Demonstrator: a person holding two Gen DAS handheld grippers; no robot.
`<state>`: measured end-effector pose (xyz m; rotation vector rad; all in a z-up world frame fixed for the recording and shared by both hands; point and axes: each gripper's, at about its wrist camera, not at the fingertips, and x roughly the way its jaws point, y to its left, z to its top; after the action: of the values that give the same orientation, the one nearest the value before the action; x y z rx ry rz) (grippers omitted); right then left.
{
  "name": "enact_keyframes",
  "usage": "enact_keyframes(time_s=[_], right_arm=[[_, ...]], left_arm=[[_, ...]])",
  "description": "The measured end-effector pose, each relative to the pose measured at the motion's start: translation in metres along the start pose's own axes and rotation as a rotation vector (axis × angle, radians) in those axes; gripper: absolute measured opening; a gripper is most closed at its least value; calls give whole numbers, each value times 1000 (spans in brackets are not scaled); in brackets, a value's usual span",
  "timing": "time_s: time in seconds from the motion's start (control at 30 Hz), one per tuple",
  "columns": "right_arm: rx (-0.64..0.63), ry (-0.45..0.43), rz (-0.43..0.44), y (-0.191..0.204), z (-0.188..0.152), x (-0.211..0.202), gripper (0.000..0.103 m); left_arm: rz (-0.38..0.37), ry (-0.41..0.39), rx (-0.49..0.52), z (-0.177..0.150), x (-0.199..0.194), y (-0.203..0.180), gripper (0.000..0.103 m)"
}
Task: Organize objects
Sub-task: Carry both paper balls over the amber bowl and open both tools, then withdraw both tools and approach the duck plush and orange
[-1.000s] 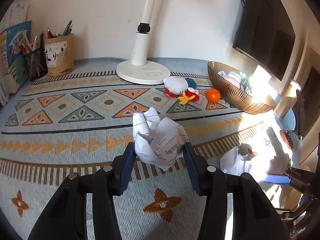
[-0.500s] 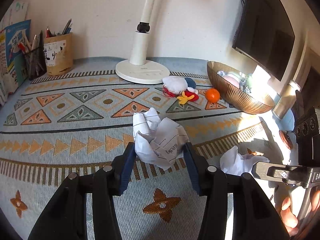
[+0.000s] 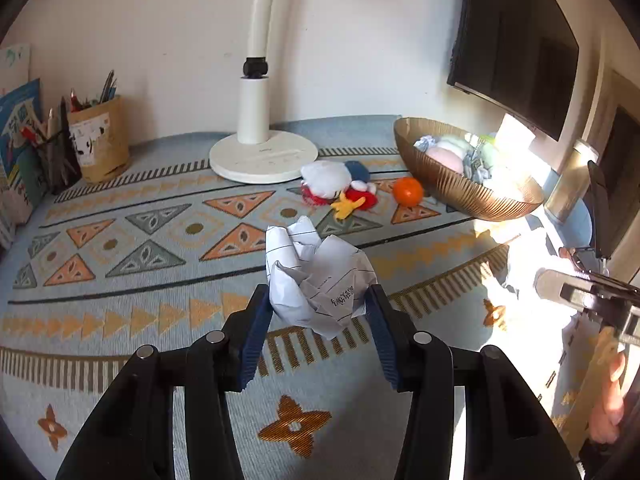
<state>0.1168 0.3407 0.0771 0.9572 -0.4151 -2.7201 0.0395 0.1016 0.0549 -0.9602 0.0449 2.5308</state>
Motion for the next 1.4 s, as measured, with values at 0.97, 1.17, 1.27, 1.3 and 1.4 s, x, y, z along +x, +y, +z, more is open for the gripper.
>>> enact_keyframes(time_s=[0.97,1.17,1.27,1.3,1.4], right_arm=[[226,-172,-351,-157,153,44,71],[166,-142,-243,-108,125,22,71],[87,-103,-151,-66,101,17,72],[66,-90,-121,-52,92,16,74],[51,-39,-74,-19,63,20,81]], left_arm=[[-321,-18,-2,176,154,-97,96],[-126,-48,-44,141,101,-59,96],[-25,2,-81,103,75,-32,96],[-5,9,-116,89,66,-20,96],[73,21,-183,54,44,9,96]])
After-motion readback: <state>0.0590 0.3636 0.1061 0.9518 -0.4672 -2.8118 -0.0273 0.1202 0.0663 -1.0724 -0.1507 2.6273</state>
